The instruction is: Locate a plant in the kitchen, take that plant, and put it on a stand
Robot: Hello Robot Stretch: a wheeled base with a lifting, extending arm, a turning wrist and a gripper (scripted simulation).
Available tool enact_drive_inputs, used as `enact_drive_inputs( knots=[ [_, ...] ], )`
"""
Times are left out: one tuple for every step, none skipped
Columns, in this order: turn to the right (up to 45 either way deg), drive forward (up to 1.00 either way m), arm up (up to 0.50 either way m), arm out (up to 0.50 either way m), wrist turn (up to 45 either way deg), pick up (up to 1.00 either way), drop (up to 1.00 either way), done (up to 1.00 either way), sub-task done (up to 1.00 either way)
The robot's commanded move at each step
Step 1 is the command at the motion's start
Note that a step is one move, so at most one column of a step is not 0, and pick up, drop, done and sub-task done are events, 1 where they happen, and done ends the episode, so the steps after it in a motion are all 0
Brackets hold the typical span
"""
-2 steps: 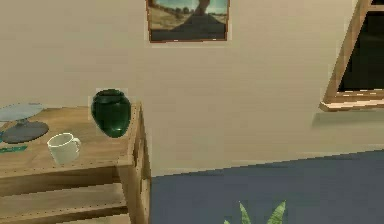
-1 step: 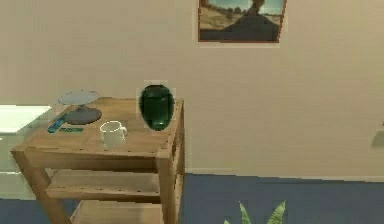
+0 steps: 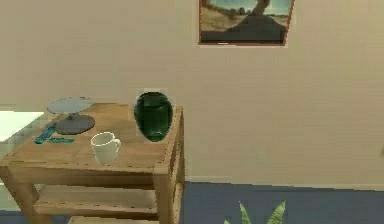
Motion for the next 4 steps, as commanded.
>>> enact_drive_inputs(
  knots=[
    [45.0, 0.0, 0.0, 0.0, 0.0, 0.0, 0.0, 0.0, 0.0],
    [21.0, 0.0, 0.0, 0.0, 0.0, 0.0, 0.0, 0.0, 0.0],
    [0.0, 0.3, 0.0, 0.0, 0.0, 0.0, 0.0, 0.0, 0.0],
    [-42.0, 0.0, 0.0, 0.0, 0.0, 0.0, 0.0, 0.0, 0.0]
  ],
)
